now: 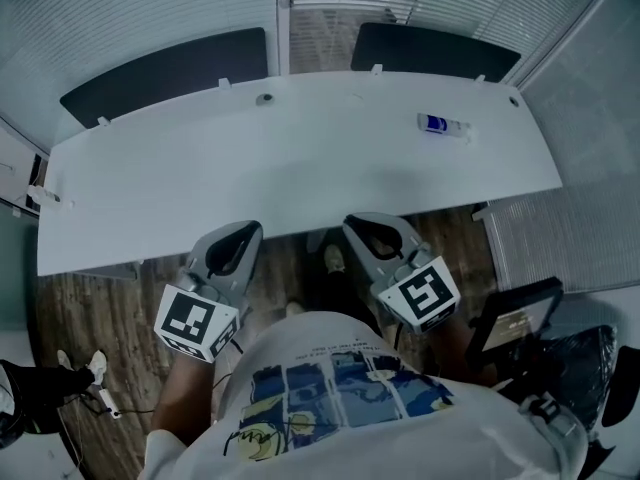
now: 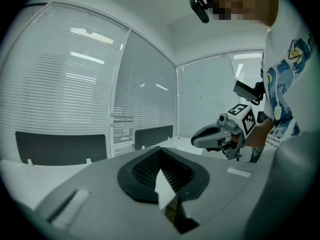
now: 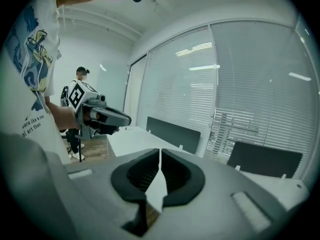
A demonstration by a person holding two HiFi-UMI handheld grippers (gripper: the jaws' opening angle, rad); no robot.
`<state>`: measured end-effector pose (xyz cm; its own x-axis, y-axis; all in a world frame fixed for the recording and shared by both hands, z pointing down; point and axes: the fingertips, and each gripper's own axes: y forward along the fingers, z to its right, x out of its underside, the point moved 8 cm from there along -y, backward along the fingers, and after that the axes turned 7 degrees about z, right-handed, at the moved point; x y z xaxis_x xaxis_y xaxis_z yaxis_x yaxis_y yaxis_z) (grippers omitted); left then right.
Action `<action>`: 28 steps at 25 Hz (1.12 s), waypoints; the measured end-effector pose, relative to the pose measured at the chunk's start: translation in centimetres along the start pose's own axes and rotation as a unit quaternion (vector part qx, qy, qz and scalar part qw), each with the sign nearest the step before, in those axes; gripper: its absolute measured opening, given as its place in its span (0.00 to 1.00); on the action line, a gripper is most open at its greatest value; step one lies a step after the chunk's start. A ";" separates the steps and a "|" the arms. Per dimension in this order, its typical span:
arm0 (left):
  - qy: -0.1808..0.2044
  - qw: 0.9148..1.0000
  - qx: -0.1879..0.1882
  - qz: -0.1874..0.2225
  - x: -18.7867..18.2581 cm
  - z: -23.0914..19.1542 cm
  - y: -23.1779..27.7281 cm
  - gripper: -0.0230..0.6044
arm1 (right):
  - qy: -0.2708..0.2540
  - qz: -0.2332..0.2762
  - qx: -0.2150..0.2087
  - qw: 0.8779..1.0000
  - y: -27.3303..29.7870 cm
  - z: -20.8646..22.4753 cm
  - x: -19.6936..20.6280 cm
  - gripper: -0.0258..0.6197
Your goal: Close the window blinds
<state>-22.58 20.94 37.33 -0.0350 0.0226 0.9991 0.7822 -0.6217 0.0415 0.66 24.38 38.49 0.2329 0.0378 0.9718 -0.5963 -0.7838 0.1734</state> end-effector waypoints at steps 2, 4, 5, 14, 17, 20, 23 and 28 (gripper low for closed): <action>-0.001 1.000 0.000 -0.001 -0.1 -0.1 0.1 0.04 | -0.007 0.002 -0.002 1.000 0.2 0.1 -0.1 0.06; -0.001 1.000 0.002 0.000 0.0 0.0 0.1 0.04 | -0.006 0.003 -0.002 1.000 0.1 0.0 -0.1 0.06; -0.002 1.000 0.002 -0.001 0.0 0.0 0.2 0.04 | -0.008 0.003 -0.003 1.000 0.1 0.0 -0.2 0.06; -0.001 1.000 0.003 -0.004 0.0 0.1 0.2 0.04 | -0.022 -0.011 -0.006 1.000 0.1 -0.2 -0.3 0.06; -0.005 1.000 0.000 -0.006 -0.2 0.2 0.2 0.04 | -0.020 -0.016 -0.008 1.000 0.3 -0.4 -0.4 0.05; -0.006 1.000 -0.002 -0.008 -0.1 0.3 0.2 0.04 | -0.042 -0.018 -0.012 0.999 0.5 -0.3 -0.5 0.05; -0.005 1.000 0.000 -0.005 0.6 0.5 0.2 0.04 | -0.026 -0.012 -0.010 1.000 0.3 -0.4 -0.1 0.05; 0.001 1.000 -0.004 -0.007 0.8 0.9 -0.2 0.04 | -0.017 -0.005 -0.014 1.000 0.3 -0.7 0.2 0.05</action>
<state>-22.24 21.75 38.15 -0.0465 0.0304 0.9985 0.7765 -0.6277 0.0553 0.03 24.59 38.82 0.2645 0.0249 0.9641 -0.6149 -0.7658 0.1885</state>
